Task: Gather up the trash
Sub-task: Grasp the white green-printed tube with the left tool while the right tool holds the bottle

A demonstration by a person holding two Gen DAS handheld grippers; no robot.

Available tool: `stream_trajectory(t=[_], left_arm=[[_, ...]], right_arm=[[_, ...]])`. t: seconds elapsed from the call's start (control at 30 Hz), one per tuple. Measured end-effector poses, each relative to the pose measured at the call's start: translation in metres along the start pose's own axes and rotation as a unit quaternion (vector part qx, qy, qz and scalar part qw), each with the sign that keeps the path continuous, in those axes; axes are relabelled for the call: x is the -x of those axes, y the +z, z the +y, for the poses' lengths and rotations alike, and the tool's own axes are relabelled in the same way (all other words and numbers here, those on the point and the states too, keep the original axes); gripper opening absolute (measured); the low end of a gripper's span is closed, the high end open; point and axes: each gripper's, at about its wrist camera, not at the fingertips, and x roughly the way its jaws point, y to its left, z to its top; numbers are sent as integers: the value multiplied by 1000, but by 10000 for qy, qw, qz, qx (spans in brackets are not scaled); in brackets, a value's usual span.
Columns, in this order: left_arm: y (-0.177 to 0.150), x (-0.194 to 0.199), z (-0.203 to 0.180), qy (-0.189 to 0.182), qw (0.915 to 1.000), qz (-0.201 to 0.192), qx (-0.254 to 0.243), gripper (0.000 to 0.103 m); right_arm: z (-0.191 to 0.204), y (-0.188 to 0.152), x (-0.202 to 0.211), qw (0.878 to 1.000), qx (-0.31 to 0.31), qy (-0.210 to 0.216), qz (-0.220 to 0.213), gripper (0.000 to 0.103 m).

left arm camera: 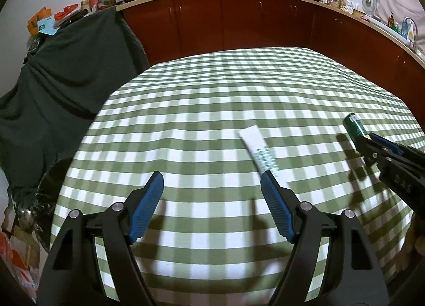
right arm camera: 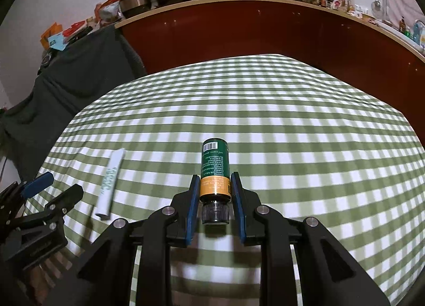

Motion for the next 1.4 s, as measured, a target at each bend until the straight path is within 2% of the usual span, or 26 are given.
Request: stream_trajectory(t=[0.13,0.37,0.5,0.67,0.73,0.77,1.03,1.4], left_arm=[[2,-3,-15,-26,10000,6,-44,78],[3,-19,-34,24,9998,137,-152,76],[1,-26,-35,-9,9995,267,-157,59],[1,-26,-38,-192,9993,250,-191,37],[0,-25,-41,-282,9990,241,-250,21],[0,-24,-43,-328,9987,243,-291,18],[-3,-18,-40,-434,9985,205,-271,14],[-10,8,-3,-177,9997,-72,-165,14]], right_arm=[[-14,-4,4,9999,-102,-26,-25,25],[-31,-10,6,9996,-253,65,-43,25],[-35,-11,5,9995,-295,129,-40,25],[-36,-12,5,9993,-337,169,-40,25],[-36,-13,6,9993,-338,179,-42,25],[-36,-14,6,9993,-337,184,-40,25],[-28,-16,7,9992,-313,232,-15,25],[16,-15,11,9988,7,490,15,25]])
